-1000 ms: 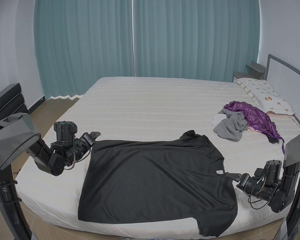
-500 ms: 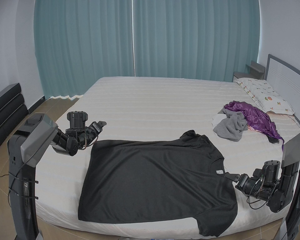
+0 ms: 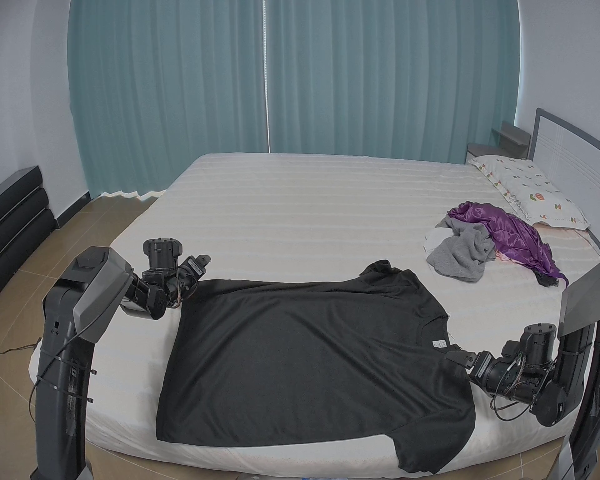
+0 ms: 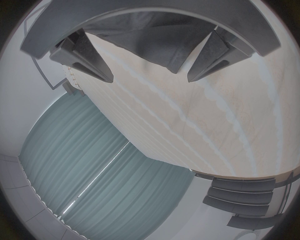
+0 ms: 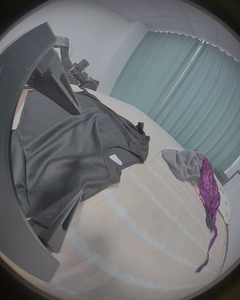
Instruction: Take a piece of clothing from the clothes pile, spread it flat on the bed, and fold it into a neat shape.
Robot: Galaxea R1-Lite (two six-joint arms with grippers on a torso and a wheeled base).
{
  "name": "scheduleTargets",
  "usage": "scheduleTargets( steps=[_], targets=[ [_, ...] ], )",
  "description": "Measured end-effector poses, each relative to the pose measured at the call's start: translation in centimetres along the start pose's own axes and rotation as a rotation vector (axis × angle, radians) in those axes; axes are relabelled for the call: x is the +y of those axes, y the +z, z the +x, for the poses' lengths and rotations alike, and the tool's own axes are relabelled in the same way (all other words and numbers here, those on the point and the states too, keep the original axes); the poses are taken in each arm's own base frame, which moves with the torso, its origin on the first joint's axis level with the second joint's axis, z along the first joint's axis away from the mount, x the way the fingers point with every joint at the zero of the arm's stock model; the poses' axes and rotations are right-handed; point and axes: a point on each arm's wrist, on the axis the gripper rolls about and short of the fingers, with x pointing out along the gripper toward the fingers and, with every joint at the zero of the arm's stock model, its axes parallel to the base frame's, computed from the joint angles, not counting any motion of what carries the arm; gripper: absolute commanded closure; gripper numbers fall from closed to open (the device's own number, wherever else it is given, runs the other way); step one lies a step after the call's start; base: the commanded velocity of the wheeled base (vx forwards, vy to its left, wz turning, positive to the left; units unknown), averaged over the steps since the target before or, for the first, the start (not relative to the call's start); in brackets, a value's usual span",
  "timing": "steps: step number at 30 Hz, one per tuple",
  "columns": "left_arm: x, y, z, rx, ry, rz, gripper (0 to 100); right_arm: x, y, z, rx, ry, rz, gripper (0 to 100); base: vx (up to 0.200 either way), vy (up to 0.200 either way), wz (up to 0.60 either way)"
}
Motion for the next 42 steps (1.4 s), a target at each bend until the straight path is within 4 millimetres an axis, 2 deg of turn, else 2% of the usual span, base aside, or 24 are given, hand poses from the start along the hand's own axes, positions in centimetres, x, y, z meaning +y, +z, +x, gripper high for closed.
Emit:
scheduleTargets(
  steps=[5, 6, 12, 18, 23, 31, 42],
  targets=[
    [0.7, -0.6, 0.7, 0.015, 0.008, -0.001, 0, 0.1, -0.1, 0.1, 0.005, 0.001, -0.002, 0, 0.000, 0.000, 0.00],
    [0.8, -0.7, 0.7, 0.017, 0.009, -0.001, 100, 0.1, -0.1, 0.1, 0.005, 0.002, -0.002, 0, 0.000, 0.000, 0.00],
    [1.3, -1.2, 1.0, 0.027, 0.021, -0.004, 100, 0.1, -0.1, 0.1, 0.005, 0.003, -0.003, 0, 0.000, 0.000, 0.00],
    [1.3, -0.1, 1.3, -0.040, 0.037, -0.026, 100, 0.4, 0.4, 0.6, -0.018, 0.020, -0.006, 0, 0.000, 0.000, 0.00],
    [1.2, 0.9, 1.4, -0.086, 0.035, -0.086, 100, 1.0, 1.5, 1.8, -0.069, 0.060, -0.021, 0, 0.000, 0.000, 0.00],
    [0.9, 1.6, 1.5, -0.121, 0.011, -0.121, 100, 2.8, 4.3, 5.4, -0.143, 0.099, -0.046, 0, 0.000, 0.000, 0.00],
    [1.3, 1.5, 1.8, -0.131, 0.005, -0.145, 100, 6.1, 9.6, 11.7, -0.186, 0.044, -0.078, 0, 0.000, 0.000, 0.00]
  ],
)
